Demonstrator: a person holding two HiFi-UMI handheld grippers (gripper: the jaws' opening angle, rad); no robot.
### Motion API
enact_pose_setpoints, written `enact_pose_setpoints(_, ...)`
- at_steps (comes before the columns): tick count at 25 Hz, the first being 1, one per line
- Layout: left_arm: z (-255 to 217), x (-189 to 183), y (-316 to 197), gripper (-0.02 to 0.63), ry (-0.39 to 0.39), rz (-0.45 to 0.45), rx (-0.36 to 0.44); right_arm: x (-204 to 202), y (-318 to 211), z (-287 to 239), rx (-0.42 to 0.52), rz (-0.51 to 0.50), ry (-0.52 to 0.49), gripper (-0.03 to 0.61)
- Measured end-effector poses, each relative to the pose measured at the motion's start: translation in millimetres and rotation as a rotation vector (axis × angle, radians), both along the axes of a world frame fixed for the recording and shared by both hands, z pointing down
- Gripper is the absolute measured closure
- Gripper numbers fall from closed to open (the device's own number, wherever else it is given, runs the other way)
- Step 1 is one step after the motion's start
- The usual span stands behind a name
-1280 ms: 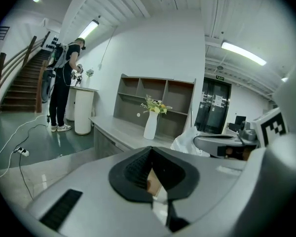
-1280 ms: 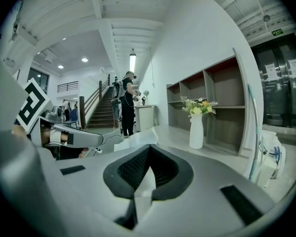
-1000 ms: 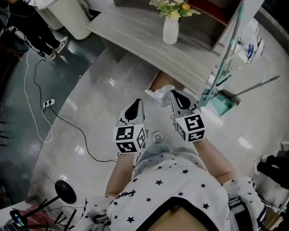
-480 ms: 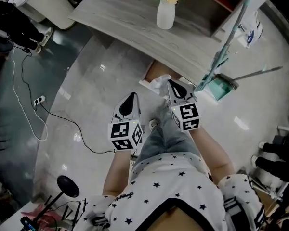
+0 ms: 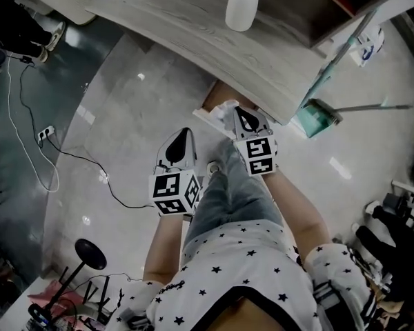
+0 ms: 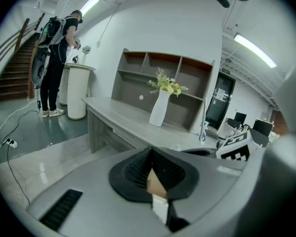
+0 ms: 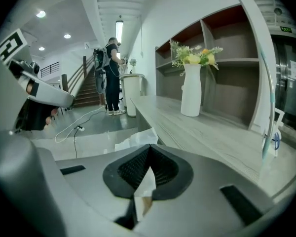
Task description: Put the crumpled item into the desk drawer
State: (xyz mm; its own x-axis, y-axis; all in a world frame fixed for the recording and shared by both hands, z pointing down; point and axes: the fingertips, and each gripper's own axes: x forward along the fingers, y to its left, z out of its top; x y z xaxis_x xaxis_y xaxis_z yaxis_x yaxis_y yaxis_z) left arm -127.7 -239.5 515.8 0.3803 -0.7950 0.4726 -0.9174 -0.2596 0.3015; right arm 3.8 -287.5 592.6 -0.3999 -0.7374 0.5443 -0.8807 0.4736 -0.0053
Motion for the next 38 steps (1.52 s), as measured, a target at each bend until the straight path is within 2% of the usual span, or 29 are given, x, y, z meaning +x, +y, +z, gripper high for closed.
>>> enact_pose_setpoints(15,41,1,-17,0.601,-0.013,-0.033,-0.049,8,-22,111,-0.143,-0.001,0.113,0.586)
enact_pose_setpoints(25,60,-1,-22,0.601,-0.016,-0.049,-0.074,9,-37,153,-0.201,-0.012,0.180,0.586)
enact_pose_setpoints(30,64,-2,-19,0.601,-0.014,-0.052,-0.078,4,-34,165,-0.237,-0.017,0.182,0.583)
enact_pose_setpoints(32,65,-3,-17,0.601,-0.012,-0.053,-0.079,1,-31,165,-0.240,-0.024,0.174,0.554)
enact_pose_setpoints(34,65,-3,-14,0.601,-0.012,-0.057,-0.081,-2,-30,165,-0.242,-0.032,0.157,0.495)
enact_pose_setpoints(38,65,-3,-11,0.601,-0.006,-0.066,-0.084,-2,-28,163,-0.236,-0.026,0.161,0.495)
